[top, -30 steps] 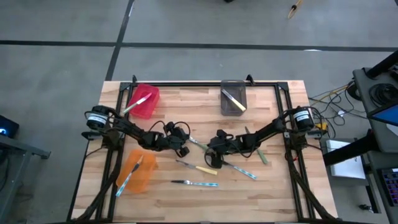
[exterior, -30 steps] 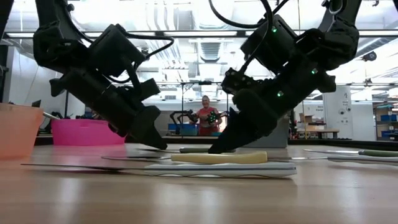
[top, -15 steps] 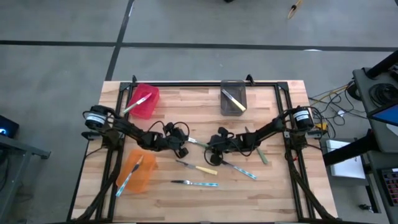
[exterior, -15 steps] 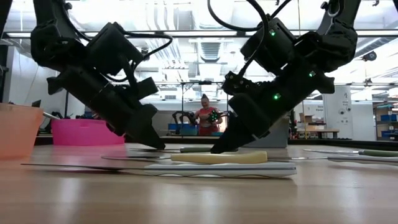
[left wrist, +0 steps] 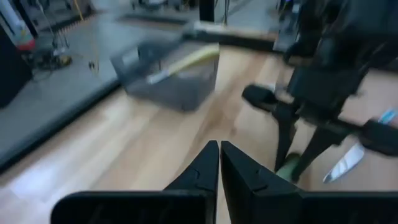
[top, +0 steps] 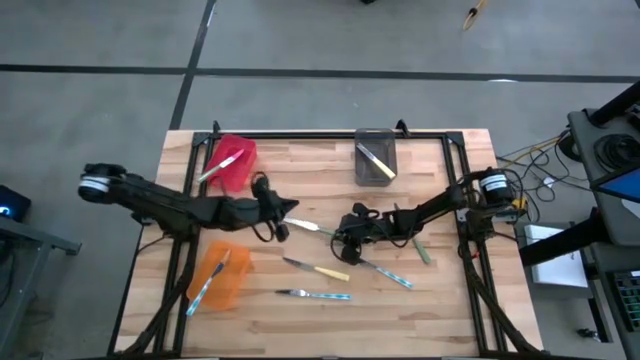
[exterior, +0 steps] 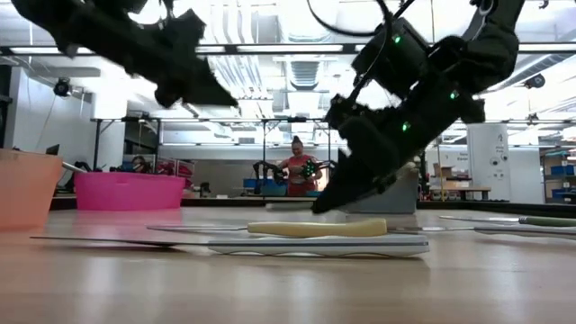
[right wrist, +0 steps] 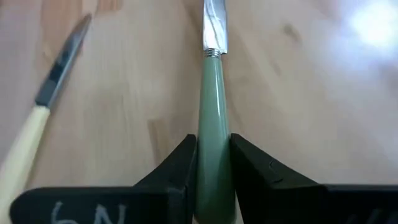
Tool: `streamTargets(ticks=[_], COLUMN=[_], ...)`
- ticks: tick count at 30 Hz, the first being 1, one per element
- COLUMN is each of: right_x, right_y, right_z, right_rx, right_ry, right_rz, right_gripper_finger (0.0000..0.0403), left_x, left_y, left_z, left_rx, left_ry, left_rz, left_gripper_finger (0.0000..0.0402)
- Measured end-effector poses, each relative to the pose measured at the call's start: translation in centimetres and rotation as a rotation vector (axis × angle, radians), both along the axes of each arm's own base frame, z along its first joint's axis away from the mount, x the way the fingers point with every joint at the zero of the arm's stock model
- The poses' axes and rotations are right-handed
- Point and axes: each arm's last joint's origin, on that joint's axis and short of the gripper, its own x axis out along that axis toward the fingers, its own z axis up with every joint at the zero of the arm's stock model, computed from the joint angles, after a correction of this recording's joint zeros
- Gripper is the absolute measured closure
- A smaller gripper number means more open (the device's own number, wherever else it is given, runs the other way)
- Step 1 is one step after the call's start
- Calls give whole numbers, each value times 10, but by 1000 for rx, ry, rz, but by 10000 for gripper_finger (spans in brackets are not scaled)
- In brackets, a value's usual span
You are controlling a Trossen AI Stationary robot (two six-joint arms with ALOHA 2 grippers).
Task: Sort silverware by color (type)
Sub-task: Put the left green knife into the red bin
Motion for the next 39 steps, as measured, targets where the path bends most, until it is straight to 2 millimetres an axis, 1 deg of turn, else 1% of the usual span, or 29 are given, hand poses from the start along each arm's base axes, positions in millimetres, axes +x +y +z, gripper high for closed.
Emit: streamTargets(ticks=[2,6,8,10,13,15,17,19,21,23,25,29,31,33,36,37,39], right_x=[-2,-7,-7,-2,5,7,5,-1,-8,-11,-11,-11,-11,-9,-2,1,5], right_y=[-3,-9,-15,-25,-47,-60,-71,-80,-89,-95,-98,-96,-94,-85,-56,-47,-34], right_z=[7,20,34,55,90,113,135,154,165,168,166,165,166,165,157,152,145], right_rx=[5,9,-11,-46,-120,-165,-212,-242,-231,-202,-187,-185,-147,-69,8,19,34], right_ry=[-28,-70,-130,-271,-497,-666,-848,-1041,-1166,-1198,-1184,-1188,-1195,-1190,-1172,-1158,-1138], right_rz=[-13,-39,-53,-74,-111,-102,-61,12,62,81,90,117,180,317,498,530,561], right_gripper_finger=[338,338,338,338,338,338,338,338,338,338,338,338,338,338,338,338,338], left_x=[-8,-23,-32,-42,-58,-69,-79,-86,-90,-90,-88,-81,-75,-66,-46,-39,-27], left_y=[0,-2,-2,-2,-1,1,2,2,2,2,1,-1,-2,-6,-16,-18,-22], left_z=[13,34,46,58,76,86,92,96,96,95,93,88,85,86,85,84,83], left_rx=[5,17,37,62,93,97,92,88,89,84,83,86,70,43,43,54,90], left_ry=[-44,-117,-170,-222,-310,-367,-405,-422,-417,-412,-400,-366,-369,-409,-490,-523,-583], left_rz=[-8,-29,-44,-57,-65,-63,-63,-72,-80,-83,-86,-90,-98,-182,-392,-438,-466], left_gripper_finger=[402,402,402,402,402,402,402,402,402,402,402,402,402,402,400,399,392])
